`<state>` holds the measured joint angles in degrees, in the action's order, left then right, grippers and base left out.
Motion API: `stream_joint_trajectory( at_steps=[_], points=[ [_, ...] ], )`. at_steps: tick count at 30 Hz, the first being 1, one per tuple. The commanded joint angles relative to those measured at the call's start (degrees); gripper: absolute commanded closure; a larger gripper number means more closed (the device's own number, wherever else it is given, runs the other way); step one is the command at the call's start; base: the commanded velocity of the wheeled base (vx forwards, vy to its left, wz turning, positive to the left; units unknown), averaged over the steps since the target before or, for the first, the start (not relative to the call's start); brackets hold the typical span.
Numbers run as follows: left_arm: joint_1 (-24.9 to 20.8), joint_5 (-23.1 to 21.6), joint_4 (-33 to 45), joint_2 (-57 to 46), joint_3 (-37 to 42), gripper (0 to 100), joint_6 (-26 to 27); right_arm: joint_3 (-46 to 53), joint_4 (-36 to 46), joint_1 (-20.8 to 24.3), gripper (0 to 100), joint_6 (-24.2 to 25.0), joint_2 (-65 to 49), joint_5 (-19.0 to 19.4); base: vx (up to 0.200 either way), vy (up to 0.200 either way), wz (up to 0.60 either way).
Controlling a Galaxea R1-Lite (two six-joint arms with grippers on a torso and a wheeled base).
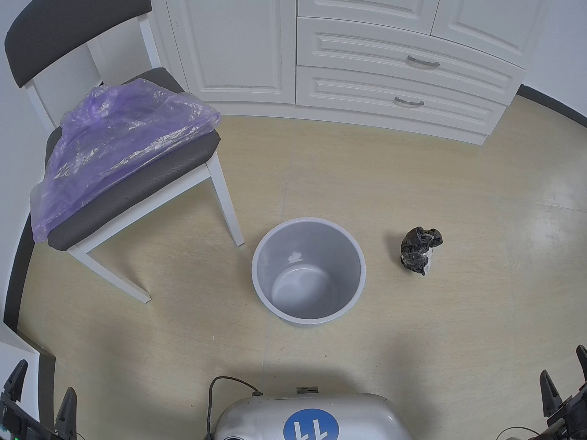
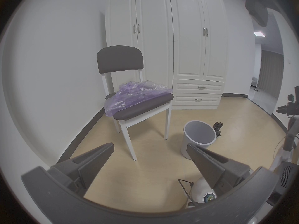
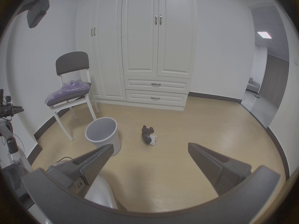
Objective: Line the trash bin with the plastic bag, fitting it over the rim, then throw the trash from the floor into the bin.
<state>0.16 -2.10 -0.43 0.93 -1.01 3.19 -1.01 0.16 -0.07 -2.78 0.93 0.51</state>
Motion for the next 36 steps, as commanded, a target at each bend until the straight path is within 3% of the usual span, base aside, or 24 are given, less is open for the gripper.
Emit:
stream_joint_trajectory(
  at_steps=[1, 4, 8, 13, 15, 16, 17, 19, 23, 24, 29, 33, 36],
  points=[
    [0.02, -0.01, -0.01, -0.93, 1.01, 0, -0.21, 0.92, -0.07, -0.01, 0, 0.23, -0.93, 0.02, 0.000, 0.000, 0.00],
    [-0.07, 0.43, 0.16, -0.93, 0.92, 0, -1.35, 0.92, -0.25, 0.07, 0, 3.39, -0.93, -0.69, 0.000, 0.000, 0.00],
    [0.02, 3.85, 0.08, -0.93, 0.92, 0, -7.32, 0.92, -0.25, 0.16, 0, 4.54, -0.93, -1.30, 0.000, 0.000, 0.00],
    [0.19, 4.03, -0.19, -0.93, 1.01, 0, -6.45, 0.92, -0.25, 0.07, 0, 4.01, -0.93, -1.39, 0.000, 0.000, 0.00],
    [-0.07, 3.33, -4.41, -0.93, -1.01, 0, 1.20, -2.59, -5.78, 0.07, 0, 0.05, -0.93, -0.42, 0.000, 0.000, 0.00],
    [-0.07, 3.33, -4.41, -0.93, -1.01, 0, 1.20, -2.59, -5.78, 0.07, 0, 0.05, -0.93, -0.42, 0.000, 0.000, 0.00],
    [-0.42, 0.51, -8.27, 0.22, -6.63, 0, 1.55, -8.04, -8.16, 0.07, 0, -0.65, 0.13, 1.07, 0.000, 0.000, 0.00],
    [-1.56, -1.33, -7.57, 3.29, -11.73, 0, 0.50, -9.62, -7.80, -0.19, 0, -0.91, 0.66, 1.51, 0.000, 0.000, 0.00],
    [-1.92, -0.36, -5.81, 5.49, -14.28, 0, 0.50, -13.14, -4.29, -1.25, 0, -2.85, 2.15, 2.21, 0.000, 0.000, 0.00],
    [-1.83, 2.80, -3.79, 11.64, -15.69, 0, 1.11, -15.34, -2.62, -1.25, 0, -2.67, 8.74, 2.39, 0.000, 0.000, 0.00],
    [-0.51, 10.18, -3.53, 23.86, -20.26, 0, 7.97, -20.26, -5.17, -1.25, 0, -0.56, 21.49, 1.86, 0.000, 0.000, 0.00],
    [0.63, 17.74, -3.44, 32.21, -24.92, 0, 16.23, -26.32, -10.79, -1.25, 0, 2.87, 32.12, 1.16, 0.000, 0.000, 0.00],
    [2.39, 20.64, -3.44, 36.51, -26.32, 0, 21.59, -30.89, -15.36, -1.25, 0, 4.19, 38.62, -0.25, 0.000, 0.000, 0.00]
  ],
)
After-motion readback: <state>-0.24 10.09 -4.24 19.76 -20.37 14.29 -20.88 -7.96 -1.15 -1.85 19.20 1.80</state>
